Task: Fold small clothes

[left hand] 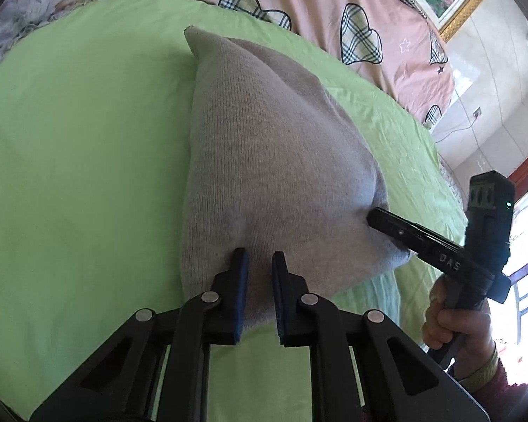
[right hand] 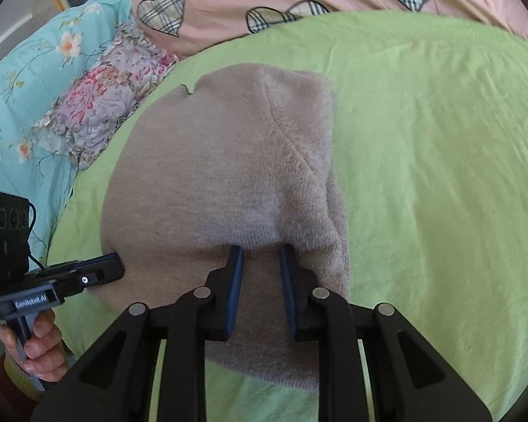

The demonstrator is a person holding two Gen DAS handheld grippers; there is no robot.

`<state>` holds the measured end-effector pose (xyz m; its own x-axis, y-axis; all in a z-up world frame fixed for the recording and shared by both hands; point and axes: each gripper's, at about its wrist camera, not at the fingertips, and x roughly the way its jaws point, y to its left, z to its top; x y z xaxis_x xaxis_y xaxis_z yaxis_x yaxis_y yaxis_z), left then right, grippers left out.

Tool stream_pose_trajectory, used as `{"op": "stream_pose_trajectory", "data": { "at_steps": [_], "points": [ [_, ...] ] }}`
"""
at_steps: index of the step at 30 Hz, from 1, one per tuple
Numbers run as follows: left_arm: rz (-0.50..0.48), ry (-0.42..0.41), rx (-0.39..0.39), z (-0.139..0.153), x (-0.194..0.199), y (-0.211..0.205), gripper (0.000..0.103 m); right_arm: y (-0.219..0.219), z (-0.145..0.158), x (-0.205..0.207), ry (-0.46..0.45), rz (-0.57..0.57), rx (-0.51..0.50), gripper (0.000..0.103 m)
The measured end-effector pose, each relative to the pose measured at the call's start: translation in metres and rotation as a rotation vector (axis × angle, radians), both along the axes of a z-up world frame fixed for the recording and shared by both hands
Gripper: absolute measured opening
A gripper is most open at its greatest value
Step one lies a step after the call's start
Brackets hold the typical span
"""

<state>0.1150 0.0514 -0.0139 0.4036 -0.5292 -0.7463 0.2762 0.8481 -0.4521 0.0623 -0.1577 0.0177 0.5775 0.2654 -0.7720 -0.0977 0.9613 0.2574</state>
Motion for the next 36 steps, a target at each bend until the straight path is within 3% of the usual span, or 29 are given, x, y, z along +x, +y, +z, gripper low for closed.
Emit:
{"op": "stream_pose_trajectory", "data": {
  "at_steps": [5,8,11,18,20,24,26,30,36],
  "points": [
    [-0.003,-0.037,0.039,-0.006,-0.019,-0.004,0.013,-0.001,-0.010,-0.034,-0.002,0.022,-0.105,0.024],
    [-0.009,-0.098,0.130,-0.007,-0.027,-0.014,0.013,-0.013,-0.017,-0.039,-0.021,0.007,-0.057,0.024],
    [-0.007,-0.133,0.189,-0.005,-0.033,-0.022,0.013,-0.008,-0.016,-0.032,-0.026,0.002,-0.080,0.024],
    [0.023,-0.123,0.179,0.001,-0.054,-0.004,0.019,-0.007,-0.001,-0.048,-0.047,-0.014,-0.067,0.025],
    [0.028,-0.117,0.176,0.003,-0.061,-0.001,0.025,-0.008,0.005,-0.055,-0.048,-0.021,-0.049,0.025],
    [0.040,-0.131,0.197,0.013,-0.081,0.001,0.045,-0.007,0.017,-0.070,-0.061,-0.017,-0.013,0.028],
    [0.047,-0.140,0.206,0.017,-0.089,0.003,0.048,-0.003,0.019,-0.076,-0.061,-0.009,0.003,0.038],
    [0.076,-0.136,0.219,0.021,-0.098,0.012,0.063,0.008,0.018,-0.087,-0.048,0.014,-0.012,0.042],
    [0.109,-0.146,0.294,0.025,-0.107,0.018,0.084,0.014,0.012,-0.103,-0.013,0.039,-0.010,0.068]
  ]
}}
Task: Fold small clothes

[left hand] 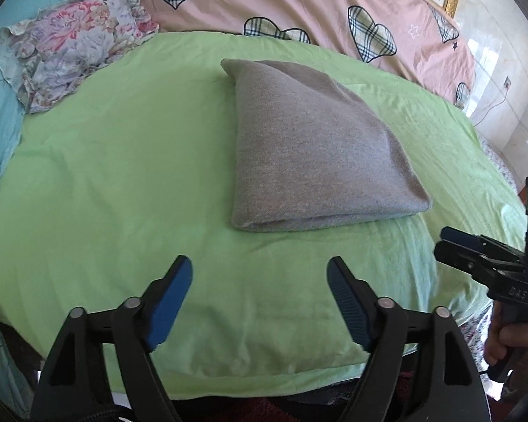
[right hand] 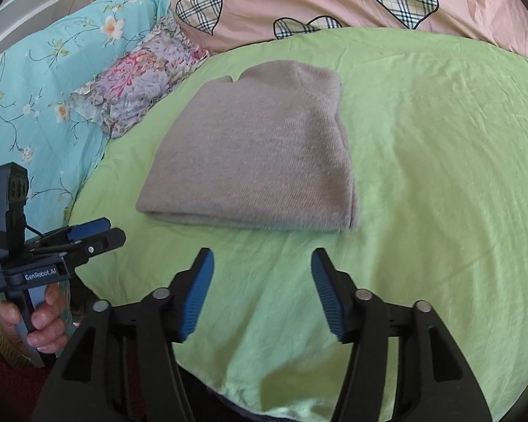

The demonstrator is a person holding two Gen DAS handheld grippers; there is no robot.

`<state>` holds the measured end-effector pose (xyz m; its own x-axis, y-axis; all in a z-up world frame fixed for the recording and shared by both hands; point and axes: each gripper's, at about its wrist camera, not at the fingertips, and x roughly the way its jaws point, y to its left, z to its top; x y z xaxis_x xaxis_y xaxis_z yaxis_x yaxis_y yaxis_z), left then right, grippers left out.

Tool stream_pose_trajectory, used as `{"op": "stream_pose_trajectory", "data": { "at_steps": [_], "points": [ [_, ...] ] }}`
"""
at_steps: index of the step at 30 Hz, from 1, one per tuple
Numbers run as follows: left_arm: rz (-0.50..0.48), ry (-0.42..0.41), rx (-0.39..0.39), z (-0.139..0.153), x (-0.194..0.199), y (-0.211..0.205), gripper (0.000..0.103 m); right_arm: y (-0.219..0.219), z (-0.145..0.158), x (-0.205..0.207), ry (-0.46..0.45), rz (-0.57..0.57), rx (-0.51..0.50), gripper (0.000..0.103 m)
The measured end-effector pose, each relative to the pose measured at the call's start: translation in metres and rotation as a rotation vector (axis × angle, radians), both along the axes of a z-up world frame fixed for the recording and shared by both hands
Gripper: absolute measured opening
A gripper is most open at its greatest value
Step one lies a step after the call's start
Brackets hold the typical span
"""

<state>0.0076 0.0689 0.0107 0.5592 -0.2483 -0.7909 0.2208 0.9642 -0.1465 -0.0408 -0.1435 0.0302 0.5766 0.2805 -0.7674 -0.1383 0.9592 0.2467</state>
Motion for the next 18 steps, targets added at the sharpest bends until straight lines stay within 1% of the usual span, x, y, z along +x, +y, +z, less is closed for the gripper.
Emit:
{"op": "stream_pose_trajectory", "data": {
  "at_steps": [1,2,6,8,11,14,18],
  "points": [
    [0.002,0.001,0.017,0.000,0.000,0.000,0.085,0.001,-0.001,-0.003,0.004,0.003,-0.003,0.071],
    [0.001,0.001,0.031,-0.001,-0.002,0.000,0.085,0.001,-0.002,-0.006,0.007,0.009,-0.006,0.073],
    [-0.001,-0.007,0.072,-0.002,-0.006,-0.001,0.085,0.002,-0.003,-0.014,0.012,0.010,-0.027,0.075],
    [0.000,-0.002,0.091,-0.004,-0.005,-0.003,0.085,0.001,-0.002,-0.015,0.007,-0.003,-0.033,0.077],
    [0.008,-0.018,0.124,-0.002,-0.001,-0.005,0.085,0.001,0.002,-0.011,-0.011,-0.011,-0.038,0.078],
    [0.018,-0.020,0.126,0.003,0.006,-0.007,0.085,0.000,0.007,-0.003,-0.030,-0.017,-0.052,0.079],
    [0.019,-0.023,0.133,0.009,0.014,-0.011,0.085,0.001,0.009,0.008,-0.028,-0.018,-0.041,0.080]
  ]
}}
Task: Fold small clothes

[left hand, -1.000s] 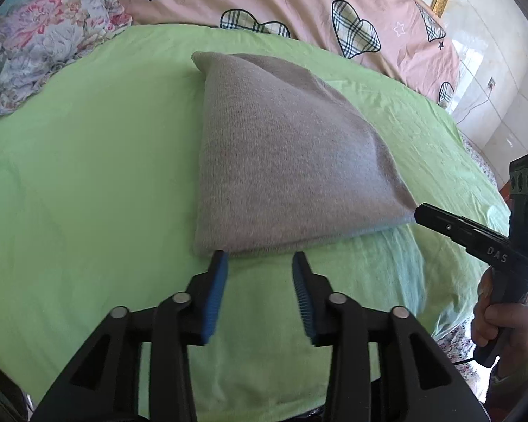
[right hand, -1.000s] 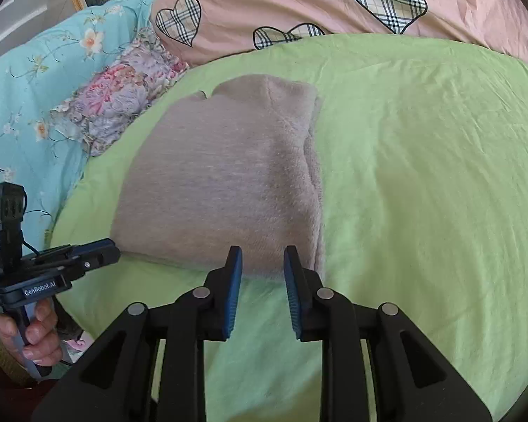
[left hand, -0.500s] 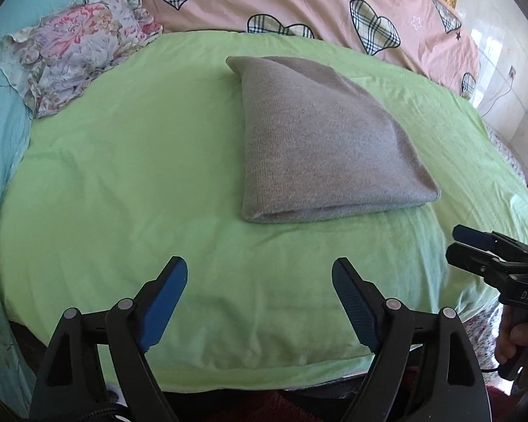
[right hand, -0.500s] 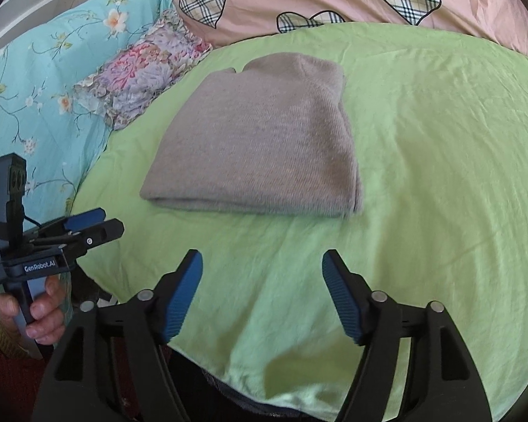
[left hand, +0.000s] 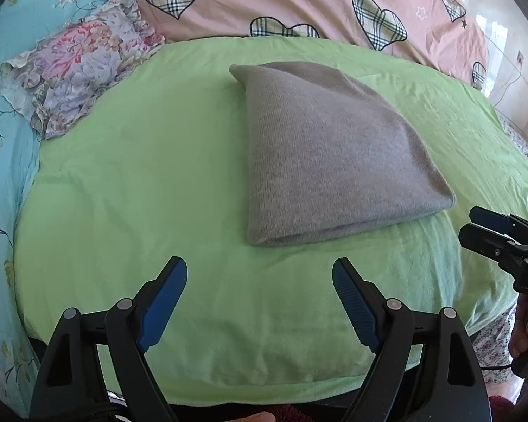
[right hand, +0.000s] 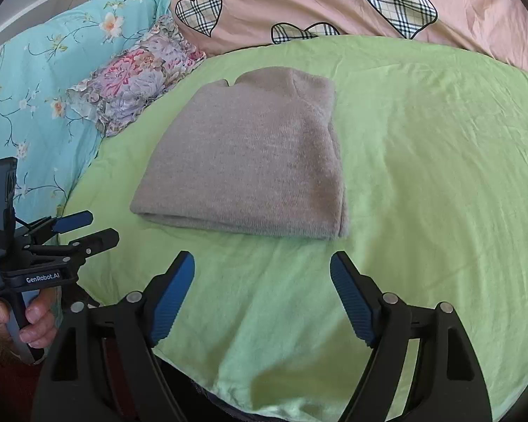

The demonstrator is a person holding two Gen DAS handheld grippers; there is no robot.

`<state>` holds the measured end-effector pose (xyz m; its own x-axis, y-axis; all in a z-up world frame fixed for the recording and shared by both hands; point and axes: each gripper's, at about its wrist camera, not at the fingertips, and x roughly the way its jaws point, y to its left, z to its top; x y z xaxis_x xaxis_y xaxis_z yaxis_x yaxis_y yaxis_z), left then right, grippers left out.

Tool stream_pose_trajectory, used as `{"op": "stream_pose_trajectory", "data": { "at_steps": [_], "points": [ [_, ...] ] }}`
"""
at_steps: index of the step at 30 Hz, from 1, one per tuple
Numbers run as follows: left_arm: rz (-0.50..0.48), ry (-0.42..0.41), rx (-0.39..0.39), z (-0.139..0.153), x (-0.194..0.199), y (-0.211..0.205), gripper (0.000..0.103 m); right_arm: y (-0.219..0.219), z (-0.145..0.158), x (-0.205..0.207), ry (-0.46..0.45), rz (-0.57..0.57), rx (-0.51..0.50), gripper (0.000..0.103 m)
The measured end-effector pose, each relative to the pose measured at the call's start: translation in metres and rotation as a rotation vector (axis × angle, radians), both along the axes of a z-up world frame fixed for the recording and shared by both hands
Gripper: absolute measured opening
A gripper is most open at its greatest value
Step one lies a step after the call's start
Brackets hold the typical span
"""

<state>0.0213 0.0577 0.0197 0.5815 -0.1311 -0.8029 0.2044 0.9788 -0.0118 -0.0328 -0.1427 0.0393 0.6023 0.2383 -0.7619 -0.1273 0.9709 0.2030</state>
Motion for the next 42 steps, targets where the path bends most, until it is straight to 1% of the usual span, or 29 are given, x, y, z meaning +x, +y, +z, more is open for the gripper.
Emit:
{"op": "stream_pose_trajectory", "data": {
  "at_steps": [3,6,10,17,27,34,42],
  "points": [
    [0.002,-0.007,0.032,0.003,0.005,-0.005,0.086,0.002,0.002,0.007,0.001,0.008,-0.007,0.081],
    [0.000,0.002,0.060,0.003,0.011,-0.009,0.086,0.005,0.002,0.015,0.009,0.008,-0.015,0.083],
    [-0.003,0.012,0.059,0.002,0.018,-0.012,0.086,0.007,0.003,0.022,0.015,0.012,-0.018,0.085],
    [0.001,0.000,0.077,0.007,0.030,-0.017,0.087,0.013,0.004,0.036,0.024,0.028,-0.037,0.086],
    [0.031,-0.004,0.140,0.014,0.048,-0.021,0.090,0.013,0.011,0.056,0.020,0.033,-0.035,0.087],
    [0.054,-0.008,0.154,0.017,0.055,-0.023,0.091,0.013,0.016,0.069,0.030,0.039,-0.030,0.088],
    [0.077,-0.015,0.166,0.017,0.061,-0.023,0.092,0.015,0.011,0.081,0.054,0.048,-0.026,0.091]
  ]
}}
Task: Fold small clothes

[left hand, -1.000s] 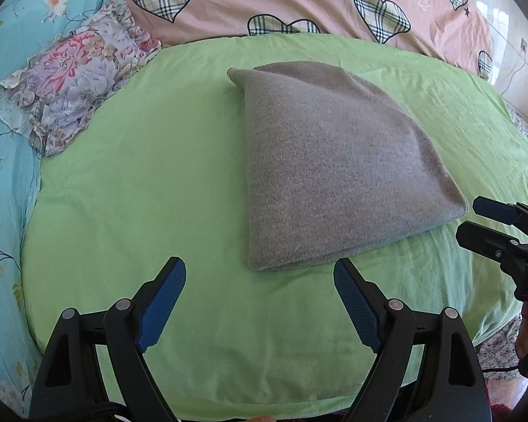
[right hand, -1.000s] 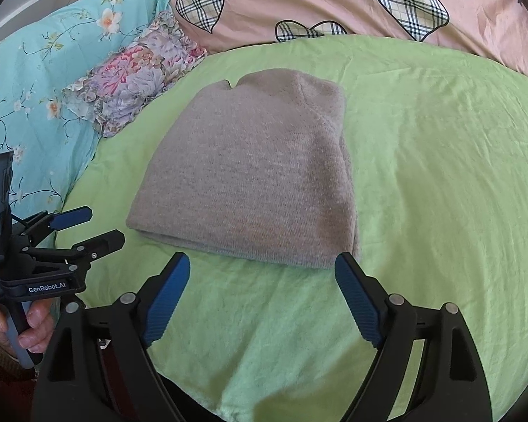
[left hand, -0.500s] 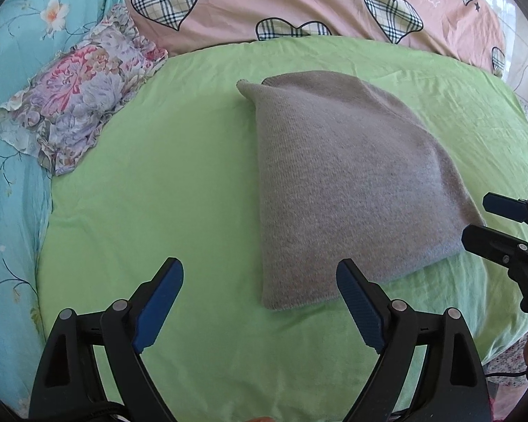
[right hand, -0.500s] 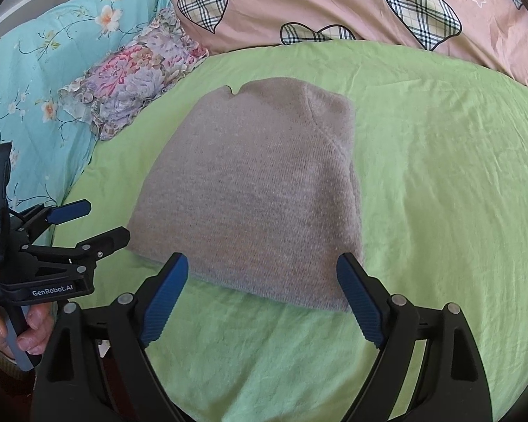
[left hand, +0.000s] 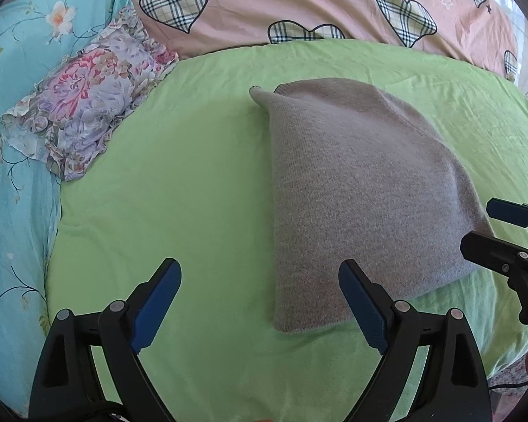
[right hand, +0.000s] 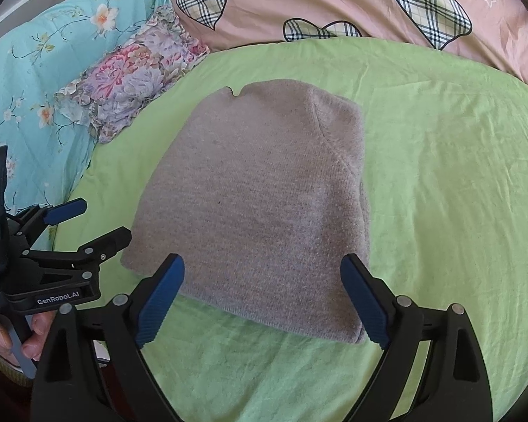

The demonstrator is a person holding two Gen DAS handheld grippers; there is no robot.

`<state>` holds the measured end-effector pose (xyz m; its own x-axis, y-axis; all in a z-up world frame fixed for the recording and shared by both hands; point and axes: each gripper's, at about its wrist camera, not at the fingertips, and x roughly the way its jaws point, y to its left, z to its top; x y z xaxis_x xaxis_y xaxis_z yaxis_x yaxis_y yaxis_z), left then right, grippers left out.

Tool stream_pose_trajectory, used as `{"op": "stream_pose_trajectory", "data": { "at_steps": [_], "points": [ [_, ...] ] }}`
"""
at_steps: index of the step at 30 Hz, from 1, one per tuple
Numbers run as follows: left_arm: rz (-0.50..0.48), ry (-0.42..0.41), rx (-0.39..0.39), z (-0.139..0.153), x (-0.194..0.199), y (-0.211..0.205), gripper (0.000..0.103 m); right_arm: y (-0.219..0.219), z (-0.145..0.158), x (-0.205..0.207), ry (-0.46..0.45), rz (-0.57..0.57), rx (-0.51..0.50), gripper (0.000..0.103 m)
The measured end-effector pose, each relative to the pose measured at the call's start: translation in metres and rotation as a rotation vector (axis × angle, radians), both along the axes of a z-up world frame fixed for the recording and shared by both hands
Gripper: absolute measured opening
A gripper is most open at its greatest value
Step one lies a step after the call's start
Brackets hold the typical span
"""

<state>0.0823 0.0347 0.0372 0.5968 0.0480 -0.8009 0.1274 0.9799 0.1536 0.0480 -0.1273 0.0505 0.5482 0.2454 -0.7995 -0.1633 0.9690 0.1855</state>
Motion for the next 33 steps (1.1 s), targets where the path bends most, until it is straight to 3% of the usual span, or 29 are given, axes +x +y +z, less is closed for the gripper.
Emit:
{"op": "stream_pose_trajectory", "data": {
  "at_steps": [33],
  "points": [
    [0.007,0.015,-0.006,-0.007,0.012,-0.002,0.093,0.003,-0.010,0.015,0.043,-0.014,0.026,0.092]
  ]
}}
